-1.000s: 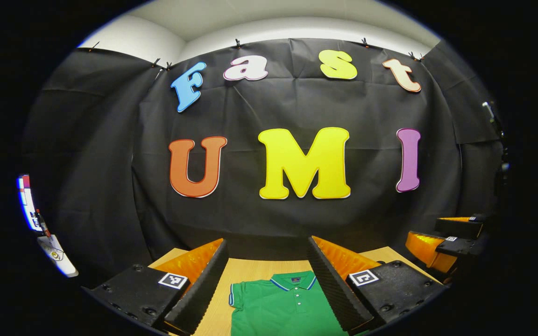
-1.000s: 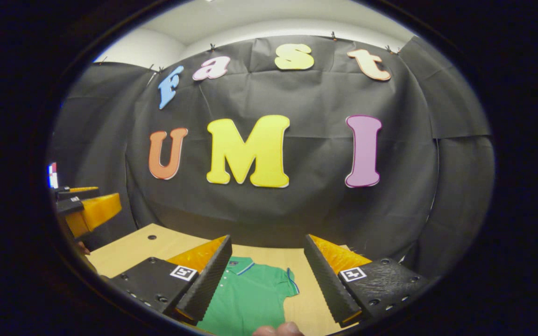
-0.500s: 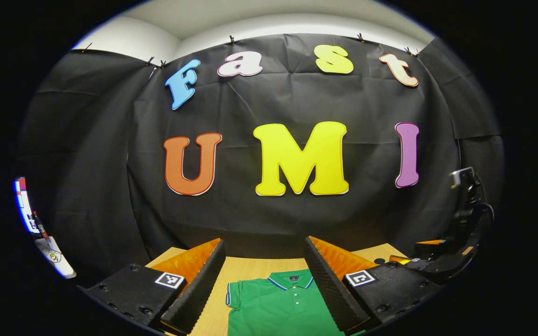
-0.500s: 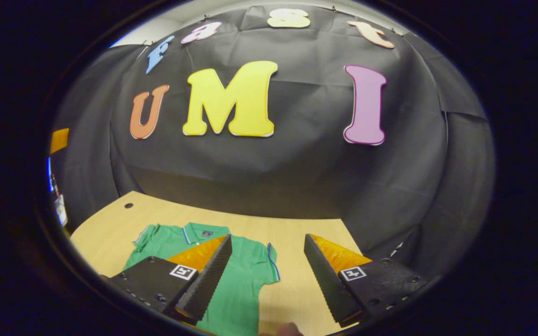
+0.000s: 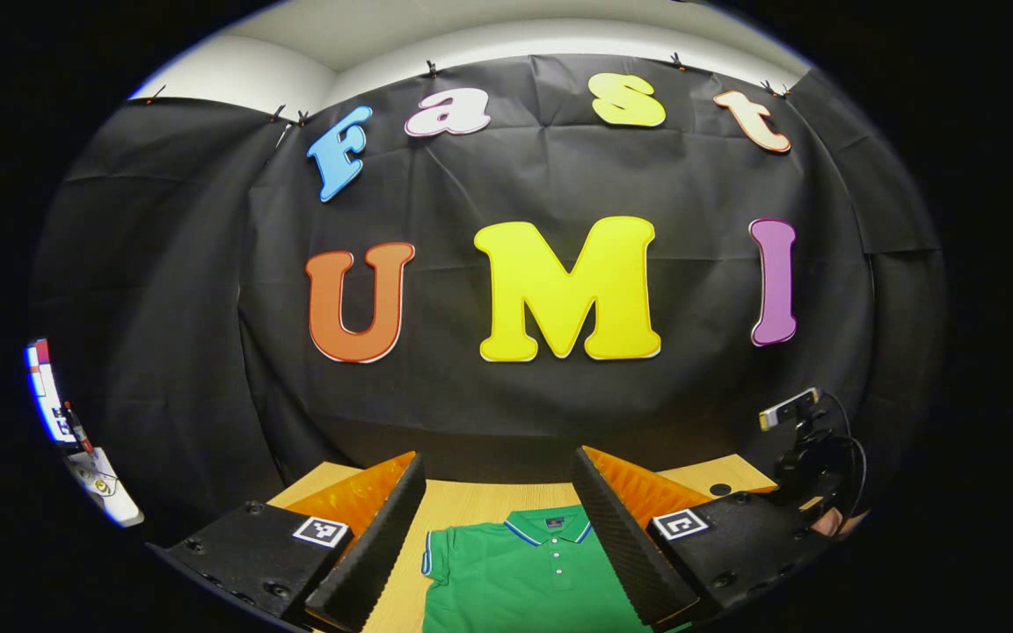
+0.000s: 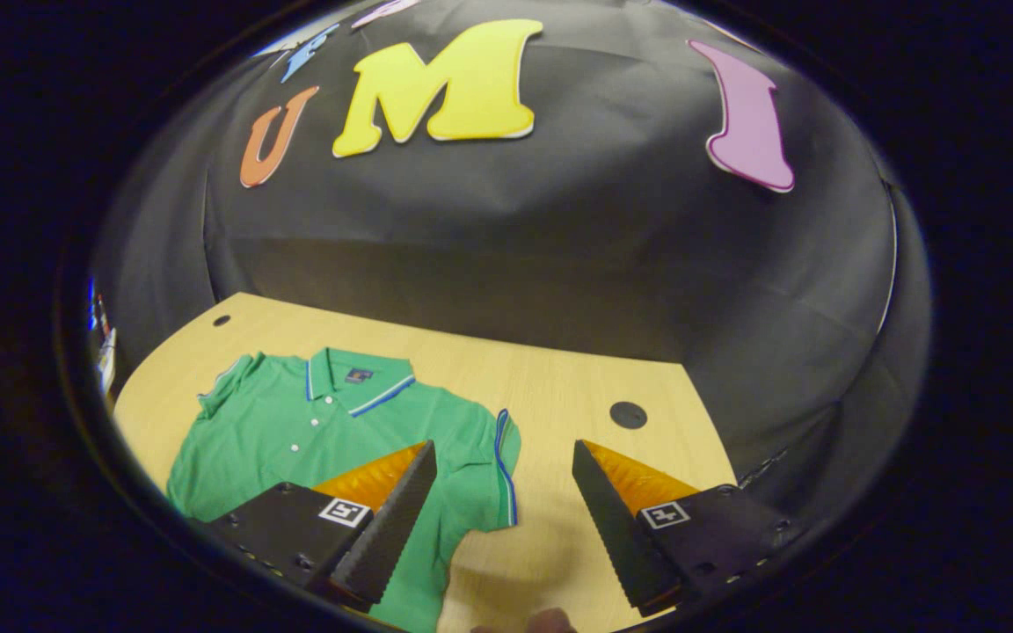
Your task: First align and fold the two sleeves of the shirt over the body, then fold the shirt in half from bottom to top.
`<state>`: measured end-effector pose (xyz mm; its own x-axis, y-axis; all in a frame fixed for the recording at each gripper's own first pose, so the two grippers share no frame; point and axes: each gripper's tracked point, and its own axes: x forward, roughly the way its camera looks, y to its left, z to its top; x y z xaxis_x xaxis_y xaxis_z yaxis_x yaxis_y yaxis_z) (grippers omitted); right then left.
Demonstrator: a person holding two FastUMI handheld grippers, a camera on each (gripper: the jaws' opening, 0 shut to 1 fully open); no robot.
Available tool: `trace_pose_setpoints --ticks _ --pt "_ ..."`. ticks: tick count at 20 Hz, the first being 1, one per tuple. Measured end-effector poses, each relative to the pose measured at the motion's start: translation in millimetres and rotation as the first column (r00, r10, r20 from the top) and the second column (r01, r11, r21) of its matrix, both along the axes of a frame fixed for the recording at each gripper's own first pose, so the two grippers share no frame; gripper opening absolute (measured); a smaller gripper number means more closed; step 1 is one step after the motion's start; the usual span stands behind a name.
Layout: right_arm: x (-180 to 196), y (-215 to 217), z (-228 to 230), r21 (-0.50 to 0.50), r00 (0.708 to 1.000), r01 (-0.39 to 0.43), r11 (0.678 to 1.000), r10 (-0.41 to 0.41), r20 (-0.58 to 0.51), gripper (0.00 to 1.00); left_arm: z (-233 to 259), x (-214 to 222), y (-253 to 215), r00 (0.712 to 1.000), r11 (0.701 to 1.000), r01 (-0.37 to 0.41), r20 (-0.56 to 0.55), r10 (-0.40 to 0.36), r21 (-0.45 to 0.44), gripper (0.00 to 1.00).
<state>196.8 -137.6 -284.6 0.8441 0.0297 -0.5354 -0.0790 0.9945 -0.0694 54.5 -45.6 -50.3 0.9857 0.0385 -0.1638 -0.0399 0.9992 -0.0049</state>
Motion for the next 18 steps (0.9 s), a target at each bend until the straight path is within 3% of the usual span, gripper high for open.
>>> trace_pose_setpoints --ticks 6,9,11,15,17,18 --pt "23 -2 -57 0.019 0.995 -0.014 1.0 0.016 -0.1 0.97 -15 16 -9 0.999 1.0 -0.008 -0.036 0.008 0.004 1.0" --pt "28 2 -75 0.045 0.99 -0.021 0.999 0.028 -0.139 0.87 -18 23 -14 0.999 1.0 -0.004 -0.042 0.005 0.023 1.0" --pt "32 5 -85 0.073 0.985 -0.023 0.997 0.035 -0.168 0.73 -21 26 -17 0.999 1.0 -0.002 -0.05 0.003 0.027 1.0" --pt "35 2 -98 0.083 0.978 -0.009 0.997 0.026 -0.206 0.68 -29 25 -23 0.997 0.999 0.0 -0.08 0.004 0.043 1.0" --pt "32 1 -104 0.102 0.973 0.003 0.995 0.021 -0.231 0.28 -27 22 -25 0.997 0.999 0.001 -0.078 0.003 0.054 1.0" --pt "30 2 -106 0.116 0.969 0.007 0.993 0.022 -0.245 0.28 -25 21 -26 0.997 0.998 0.003 -0.075 0.002 0.06 1.0"
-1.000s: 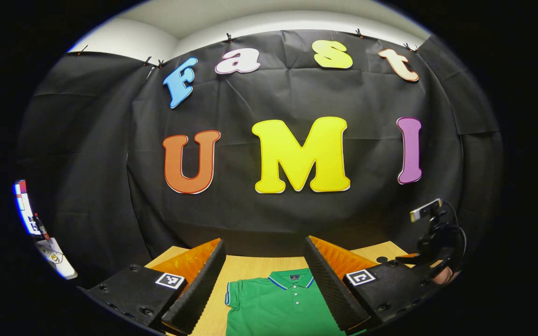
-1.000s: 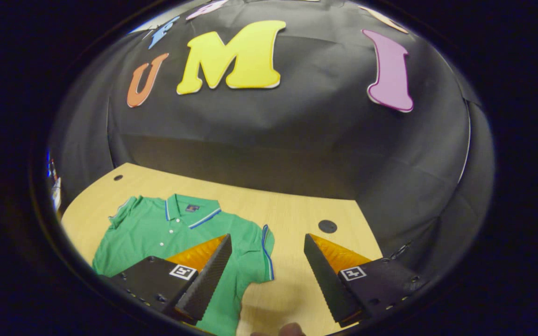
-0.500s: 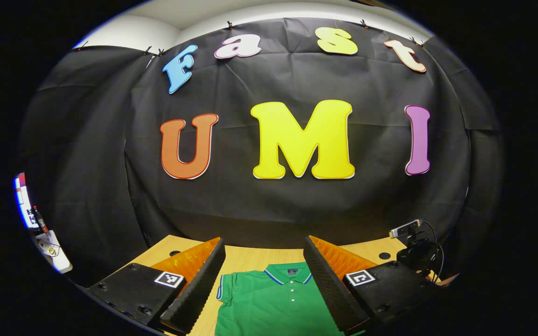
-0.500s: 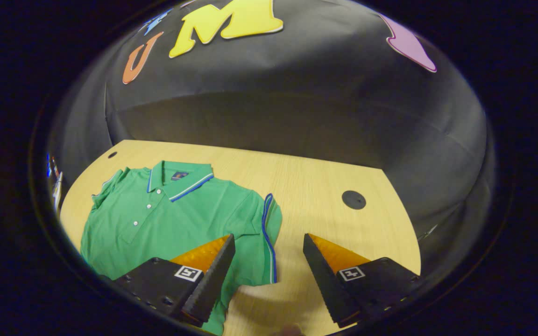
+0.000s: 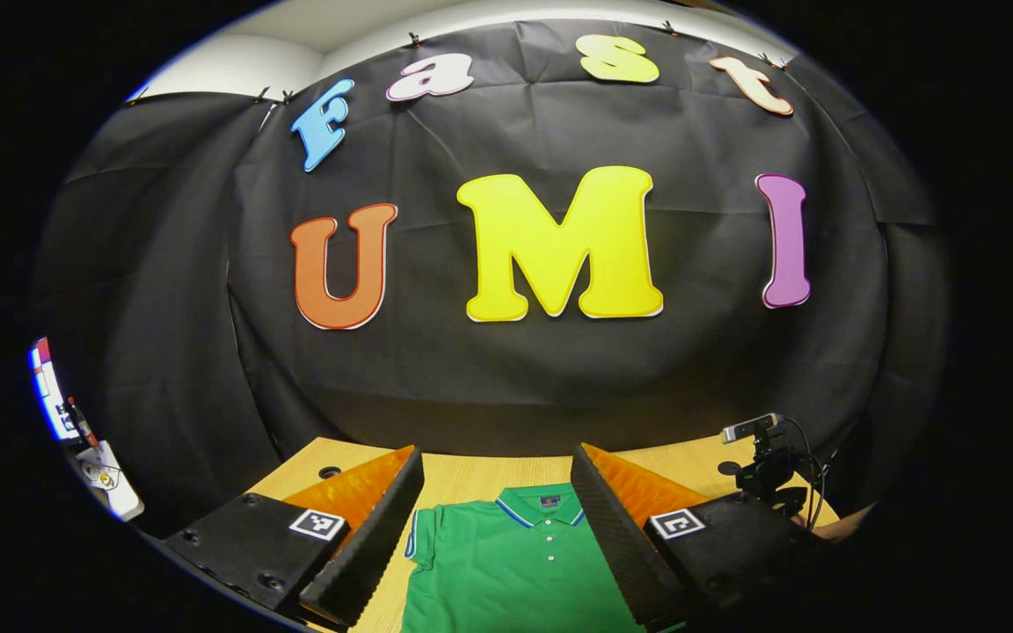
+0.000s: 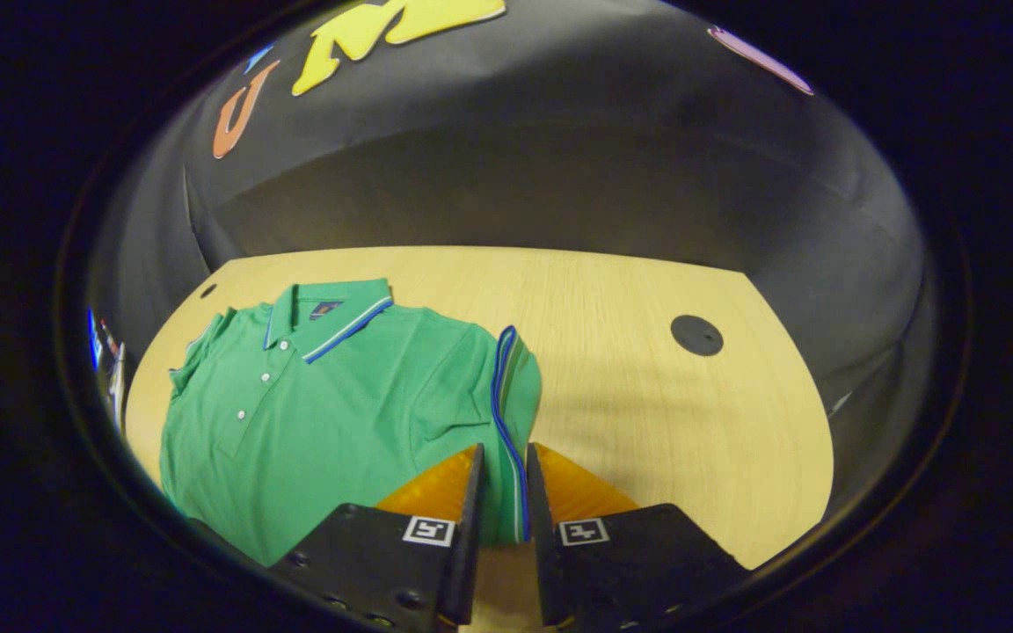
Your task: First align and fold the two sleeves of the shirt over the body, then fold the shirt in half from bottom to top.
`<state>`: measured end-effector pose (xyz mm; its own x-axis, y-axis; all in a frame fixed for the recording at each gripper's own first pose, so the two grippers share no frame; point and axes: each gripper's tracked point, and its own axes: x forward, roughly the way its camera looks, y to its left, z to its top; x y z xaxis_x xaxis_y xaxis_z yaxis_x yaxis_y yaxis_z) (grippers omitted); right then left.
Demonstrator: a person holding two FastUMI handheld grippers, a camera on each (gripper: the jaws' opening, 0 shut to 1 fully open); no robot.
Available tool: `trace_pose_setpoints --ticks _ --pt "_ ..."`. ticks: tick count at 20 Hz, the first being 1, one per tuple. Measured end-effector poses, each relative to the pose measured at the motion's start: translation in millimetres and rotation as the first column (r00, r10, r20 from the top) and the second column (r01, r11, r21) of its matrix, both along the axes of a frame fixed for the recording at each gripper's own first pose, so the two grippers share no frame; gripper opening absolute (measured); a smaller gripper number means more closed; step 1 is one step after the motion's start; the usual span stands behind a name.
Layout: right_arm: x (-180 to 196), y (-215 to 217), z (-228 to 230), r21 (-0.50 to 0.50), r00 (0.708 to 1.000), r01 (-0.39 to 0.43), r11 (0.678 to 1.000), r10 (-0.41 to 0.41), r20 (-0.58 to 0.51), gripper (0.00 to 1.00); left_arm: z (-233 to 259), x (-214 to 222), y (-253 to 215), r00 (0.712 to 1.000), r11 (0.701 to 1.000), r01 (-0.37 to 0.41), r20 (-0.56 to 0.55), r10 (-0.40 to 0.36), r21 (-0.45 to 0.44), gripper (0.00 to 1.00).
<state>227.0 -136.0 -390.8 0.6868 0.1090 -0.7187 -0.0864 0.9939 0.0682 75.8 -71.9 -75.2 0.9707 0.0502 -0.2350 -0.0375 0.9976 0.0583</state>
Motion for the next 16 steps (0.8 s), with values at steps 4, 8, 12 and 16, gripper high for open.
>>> trace_pose_setpoints --ticks 4,8,12,16 --pt "-2 -4 -3 0.03 0.999 0.034 0.999 -0.034 -0.021 0.05 4 -3 -3 1.0 1.0 0.002 0.007 -0.002 0.017 1.0" --pt "-5 -1 17 0.051 0.999 0.043 0.998 -0.043 -0.005 0.0 6 -7 -1 1.0 1.0 0.001 0.012 -0.001 0.005 1.0" --pt "0 5 53 0.071 0.996 0.075 0.995 -0.079 0.053 0.0 5 -11 5 1.0 1.0 -0.008 0.012 0.009 -0.025 1.0" --pt "1 32 80 0.096 0.992 0.089 0.991 -0.097 0.075 0.0 5 -15 21 1.0 0.999 -0.016 0.02 0.018 -0.05 1.0"
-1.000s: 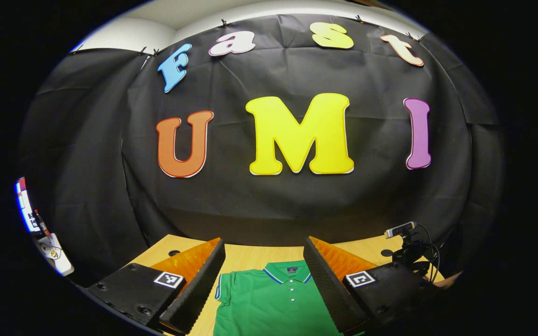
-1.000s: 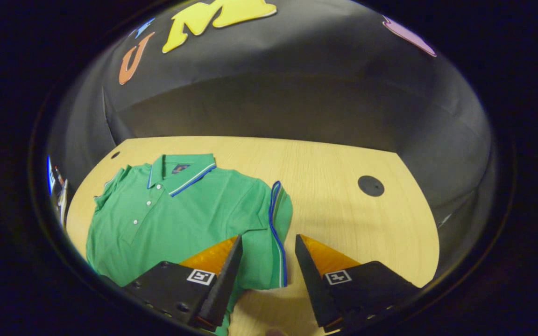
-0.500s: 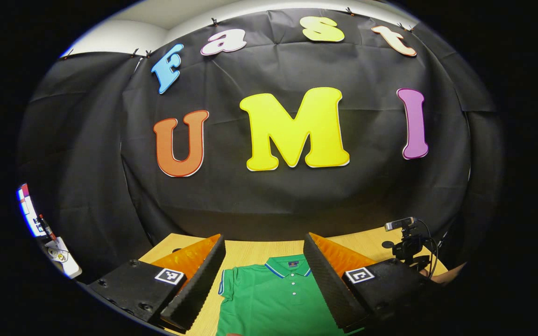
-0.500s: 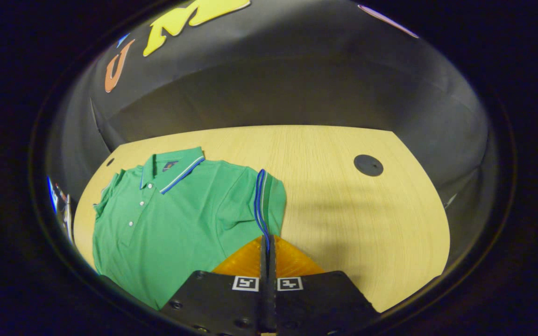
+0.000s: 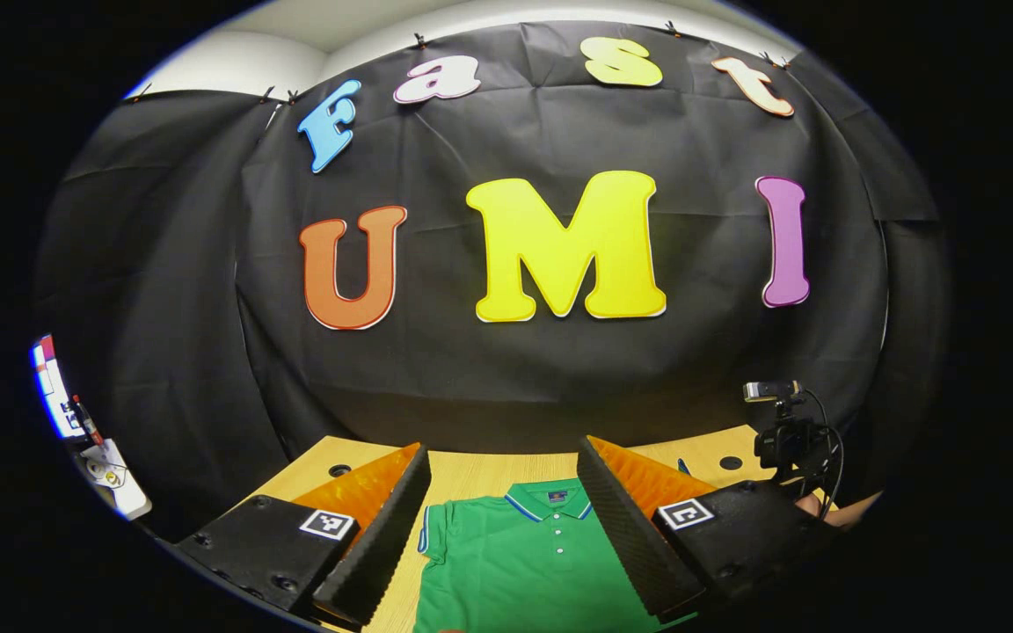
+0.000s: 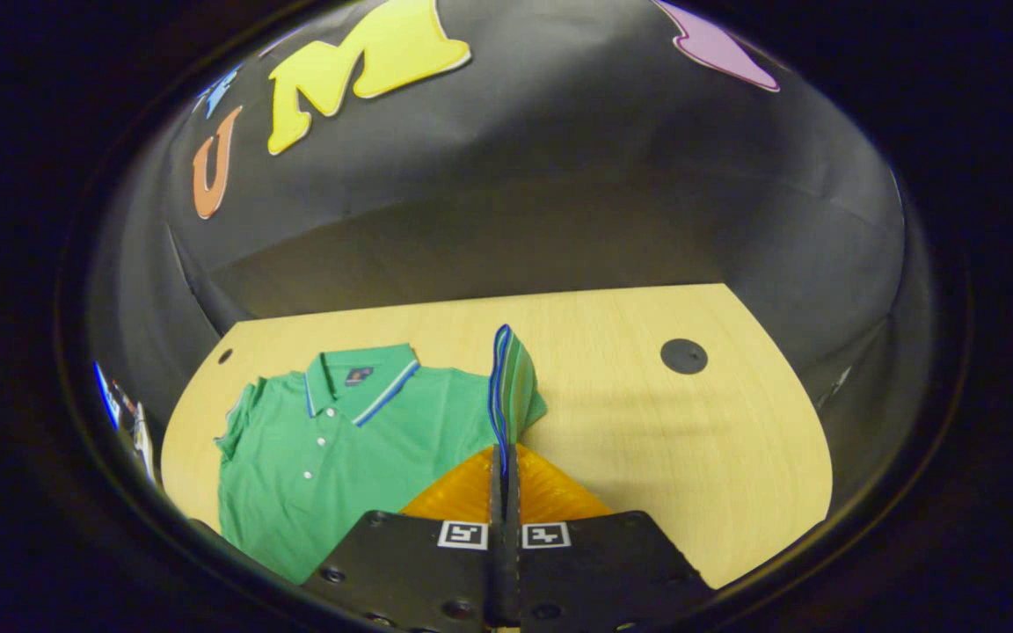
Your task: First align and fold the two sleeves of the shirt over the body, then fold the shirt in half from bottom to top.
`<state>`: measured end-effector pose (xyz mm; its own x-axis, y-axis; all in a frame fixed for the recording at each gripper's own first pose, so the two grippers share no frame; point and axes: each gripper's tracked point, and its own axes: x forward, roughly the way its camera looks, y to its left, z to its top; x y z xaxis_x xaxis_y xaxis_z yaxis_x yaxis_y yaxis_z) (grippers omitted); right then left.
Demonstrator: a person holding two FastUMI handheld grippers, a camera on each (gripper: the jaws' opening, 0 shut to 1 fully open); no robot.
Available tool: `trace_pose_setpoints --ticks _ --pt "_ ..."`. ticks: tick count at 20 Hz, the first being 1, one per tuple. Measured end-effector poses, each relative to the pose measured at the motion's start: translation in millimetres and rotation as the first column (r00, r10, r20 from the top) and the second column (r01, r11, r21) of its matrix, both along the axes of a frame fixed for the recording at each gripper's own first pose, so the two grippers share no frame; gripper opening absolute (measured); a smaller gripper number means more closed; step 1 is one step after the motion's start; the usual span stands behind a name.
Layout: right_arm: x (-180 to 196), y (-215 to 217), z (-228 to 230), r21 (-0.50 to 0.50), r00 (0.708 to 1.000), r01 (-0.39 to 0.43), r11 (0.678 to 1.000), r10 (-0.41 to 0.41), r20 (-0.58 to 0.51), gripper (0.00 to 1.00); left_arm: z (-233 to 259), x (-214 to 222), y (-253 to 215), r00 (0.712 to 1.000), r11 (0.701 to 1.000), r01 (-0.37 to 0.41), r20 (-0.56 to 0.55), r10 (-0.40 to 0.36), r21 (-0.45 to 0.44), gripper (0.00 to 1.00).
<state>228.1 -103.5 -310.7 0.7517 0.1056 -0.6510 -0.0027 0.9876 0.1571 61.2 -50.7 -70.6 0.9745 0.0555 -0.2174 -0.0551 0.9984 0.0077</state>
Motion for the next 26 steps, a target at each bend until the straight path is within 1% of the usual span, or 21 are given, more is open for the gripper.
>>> trace_pose_setpoints --ticks 3,7,9,13,16,17,18,19,21,23,26 --pt "3 27 12 -0.011 1.0 -0.01 1.0 0.01 0.005 0.0 -5 -6 21 1.0 1.0 -0.021 -0.005 0.021 -0.017 1.0" --pt "7 65 17 -0.025 1.0 -0.021 0.999 0.02 -0.01 0.0 -4 -17 51 0.999 0.998 -0.047 0.003 0.047 -0.03 1.0" --pt "9 85 14 -0.034 0.999 -0.032 0.999 0.031 -0.025 0.0 -2 -22 67 0.998 0.998 -0.064 0.009 0.064 -0.019 1.0" --pt "11 119 -3 -0.045 0.998 -0.035 0.998 0.032 -0.061 0.0 4 -33 99 0.996 0.995 -0.091 0.018 0.09 0.037 1.0" --pt "12 137 -17 -0.046 0.995 -0.038 0.998 0.033 -0.092 0.0 6 -38 111 0.995 0.994 -0.1 0.019 0.099 0.042 1.0" --pt "13 144 -17 -0.038 0.995 -0.038 0.999 0.034 -0.091 0.04 5 -39 113 0.995 0.994 -0.101 0.016 0.1 0.043 1.0" --pt "12 150 -14 -0.021 0.996 -0.039 0.999 0.037 -0.087 0.06 5 -41 115 0.995 0.994 -0.098 0.017 0.098 0.042 1.0" --pt "9 154 -9 -0.012 0.996 -0.038 0.999 0.037 -0.08 0.21 7 -42 115 0.996 0.995 -0.094 0.017 0.093 0.042 1.0" --pt "3 162 3 0.007 0.998 -0.038 0.999 0.039 -0.058 0.6 4 -42 116 0.996 0.996 -0.083 0.018 0.083 0.036 1.0" --pt "-7 164 16 -0.005 0.999 -0.043 0.999 0.043 -0.033 0.99 2 -39 114 0.998 0.998 -0.066 0.017 0.066 0.019 1.0" --pt "-28 159 49 -0.028 0.999 -0.039 0.999 0.04 0.024 0.96 -7 -31 112 1.0 1.0 -0.026 0.012 0.026 -0.005 1.0"
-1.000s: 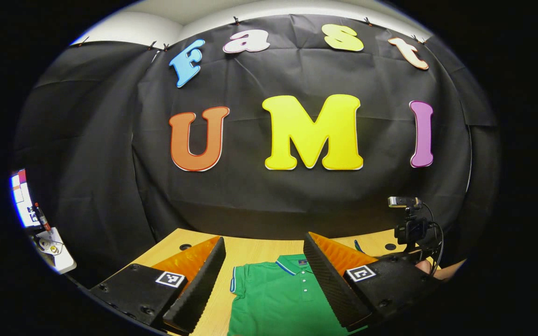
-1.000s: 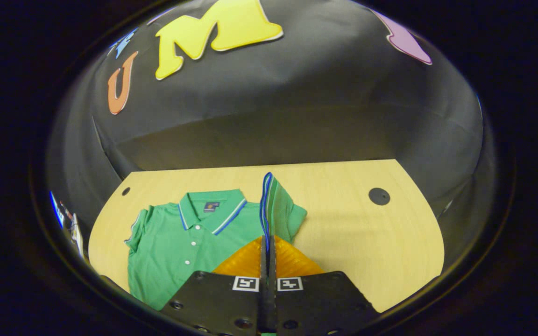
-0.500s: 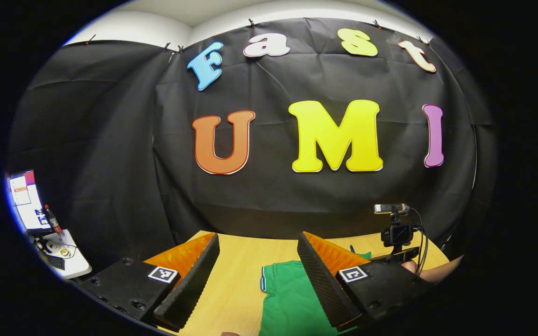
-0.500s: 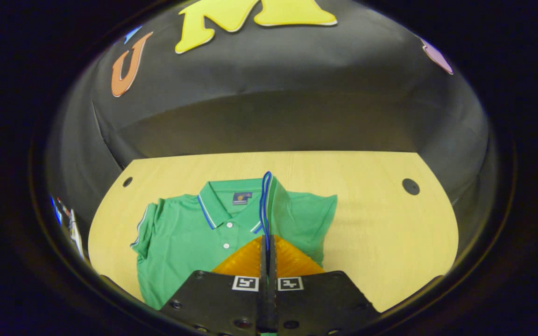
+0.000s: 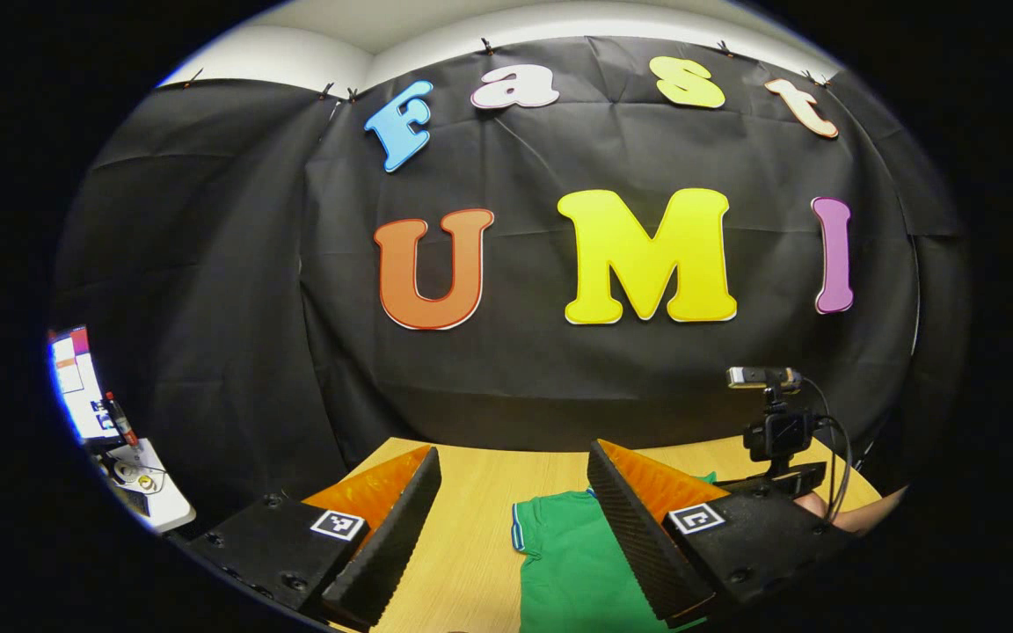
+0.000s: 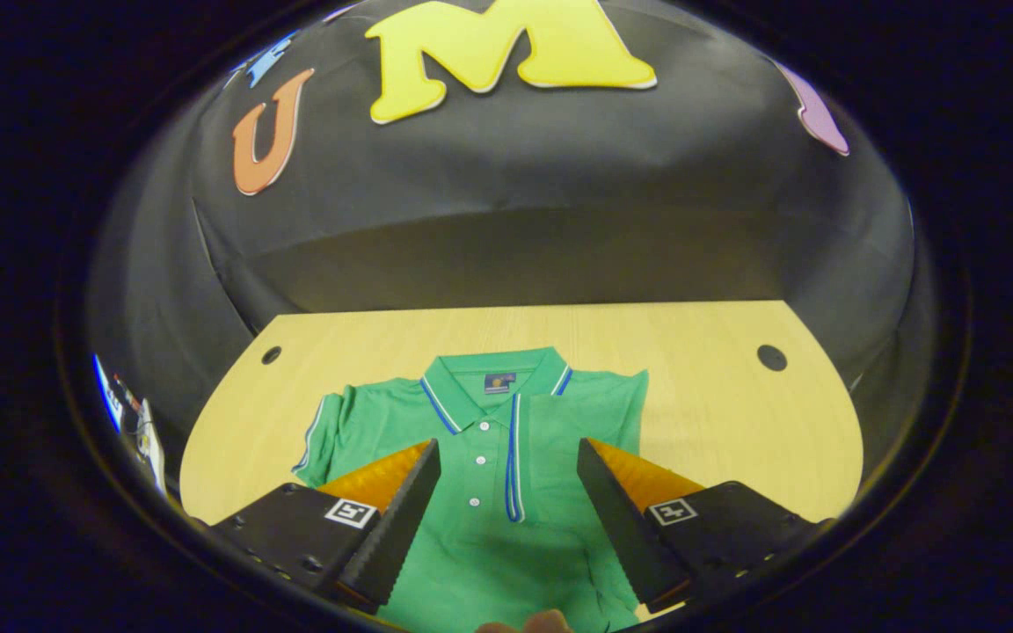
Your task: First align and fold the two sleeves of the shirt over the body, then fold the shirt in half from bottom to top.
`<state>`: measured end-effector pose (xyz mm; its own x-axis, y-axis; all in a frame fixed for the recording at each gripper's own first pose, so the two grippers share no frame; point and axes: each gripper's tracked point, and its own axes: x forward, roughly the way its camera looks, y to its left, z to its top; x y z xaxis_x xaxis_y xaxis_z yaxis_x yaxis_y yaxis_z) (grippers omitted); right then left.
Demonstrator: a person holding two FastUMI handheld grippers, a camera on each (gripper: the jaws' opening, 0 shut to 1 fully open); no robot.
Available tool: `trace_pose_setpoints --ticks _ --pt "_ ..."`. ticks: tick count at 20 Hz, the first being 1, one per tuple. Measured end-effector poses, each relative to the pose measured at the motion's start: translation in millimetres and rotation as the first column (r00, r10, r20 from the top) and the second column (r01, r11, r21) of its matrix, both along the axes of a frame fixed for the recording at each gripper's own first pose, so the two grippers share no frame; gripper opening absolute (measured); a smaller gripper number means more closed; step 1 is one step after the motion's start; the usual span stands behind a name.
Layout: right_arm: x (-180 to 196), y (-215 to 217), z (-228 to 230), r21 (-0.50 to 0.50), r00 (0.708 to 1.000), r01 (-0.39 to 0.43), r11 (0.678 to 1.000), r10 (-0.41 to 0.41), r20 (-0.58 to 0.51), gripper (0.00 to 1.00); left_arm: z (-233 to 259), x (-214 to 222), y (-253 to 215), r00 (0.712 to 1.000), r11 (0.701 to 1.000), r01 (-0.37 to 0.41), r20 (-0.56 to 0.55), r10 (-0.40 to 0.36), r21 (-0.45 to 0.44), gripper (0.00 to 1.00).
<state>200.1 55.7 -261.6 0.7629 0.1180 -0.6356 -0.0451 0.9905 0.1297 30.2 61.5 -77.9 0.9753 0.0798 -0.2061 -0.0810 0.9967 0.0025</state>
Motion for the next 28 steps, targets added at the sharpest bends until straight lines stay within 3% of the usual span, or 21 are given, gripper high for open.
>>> trace_pose_setpoints --ticks 7,11,15,19,23,28 --pt "-55 -27 87 -0.055 0.989 0.022 0.998 -0.013 0.149 0.96 -46 31 21 0.993 0.995 0.097 -0.059 -0.098 -0.021 1.0" --pt "-90 -46 137 -0.166 0.965 0.032 0.986 0.013 0.263 0.96 -92 47 14 0.974 0.984 0.162 -0.151 -0.171 -0.071 1.0" --pt "-125 -63 172 -0.237 0.942 0.074 0.969 0.01 0.335 0.95 -142 64 4 0.946 0.975 0.168 -0.252 -0.202 -0.148 1.0" --pt "-160 -79 182 -0.211 0.942 0.13 0.969 -0.054 0.333 0.95 -196 87 7 0.926 0.973 0.149 -0.321 -0.2 -0.176 1.0" --pt "-191 -102 171 -0.238 0.951 0.179 0.955 -0.106 0.29 0.95 -263 99 15 0.882 0.971 0.085 -0.436 -0.177 -0.223 1.0" --pt "-217 -119 153 -0.205 0.957 0.236 0.95 -0.191 0.219 0.95 -312 112 15 0.852 0.969 0.055 -0.495 -0.171 -0.24 1.0"
